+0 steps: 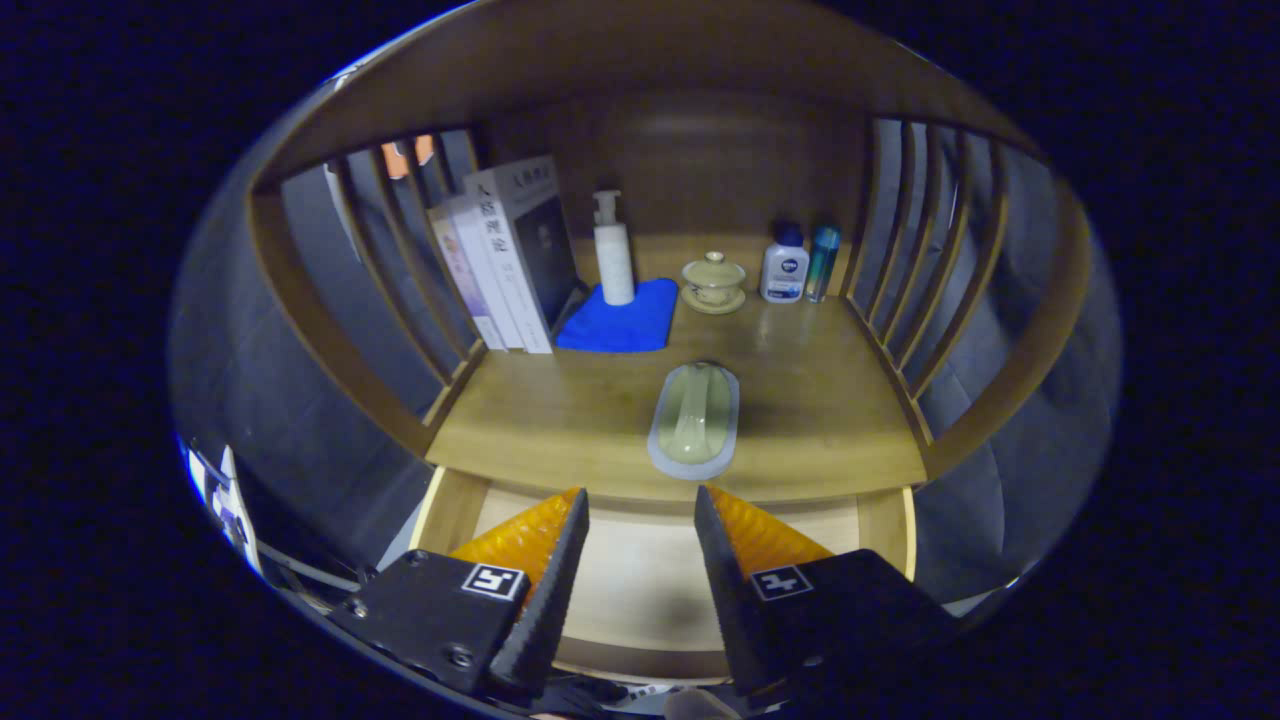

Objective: Pull open the drawer, take out the items inside it, and place them on the countertop above the cabinet.

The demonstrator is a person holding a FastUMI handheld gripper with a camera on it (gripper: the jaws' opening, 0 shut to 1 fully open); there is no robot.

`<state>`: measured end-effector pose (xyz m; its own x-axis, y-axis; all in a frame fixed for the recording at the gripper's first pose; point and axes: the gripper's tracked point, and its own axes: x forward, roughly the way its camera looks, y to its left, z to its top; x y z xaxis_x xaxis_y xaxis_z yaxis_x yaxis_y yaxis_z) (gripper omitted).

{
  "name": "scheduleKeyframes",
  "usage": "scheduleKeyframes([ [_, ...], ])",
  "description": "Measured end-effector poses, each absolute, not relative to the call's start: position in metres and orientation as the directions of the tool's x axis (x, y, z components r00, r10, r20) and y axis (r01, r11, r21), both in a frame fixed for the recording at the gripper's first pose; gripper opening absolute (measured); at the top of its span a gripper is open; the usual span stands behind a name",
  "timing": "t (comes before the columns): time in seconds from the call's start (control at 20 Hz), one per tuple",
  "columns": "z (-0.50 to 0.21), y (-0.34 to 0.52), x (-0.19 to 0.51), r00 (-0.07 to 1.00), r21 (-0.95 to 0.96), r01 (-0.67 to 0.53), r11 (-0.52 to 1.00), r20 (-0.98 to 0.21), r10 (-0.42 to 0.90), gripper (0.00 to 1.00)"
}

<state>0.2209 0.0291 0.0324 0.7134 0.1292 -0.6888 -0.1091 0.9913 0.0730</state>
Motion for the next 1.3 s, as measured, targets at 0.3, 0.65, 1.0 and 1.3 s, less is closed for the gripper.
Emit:
scheduleKeyframes([
  [0.3,0.051,0.038,0.146,0.856,0.008,-0.144,0.99,-0.5,0.129,0.82],
  [0.65,0.072,0.042,0.073,0.961,-0.02,-0.129,0.991,-0.25,0.12,0.95],
  [1.0,0.039,0.03,0.031,0.983,-0.008,-0.112,0.994,-0.147,0.11,1.0],
  [1.3,-0.034,0.009,0.017,0.984,-0.029,-0.031,0.999,-0.179,0.025,1.0],
])
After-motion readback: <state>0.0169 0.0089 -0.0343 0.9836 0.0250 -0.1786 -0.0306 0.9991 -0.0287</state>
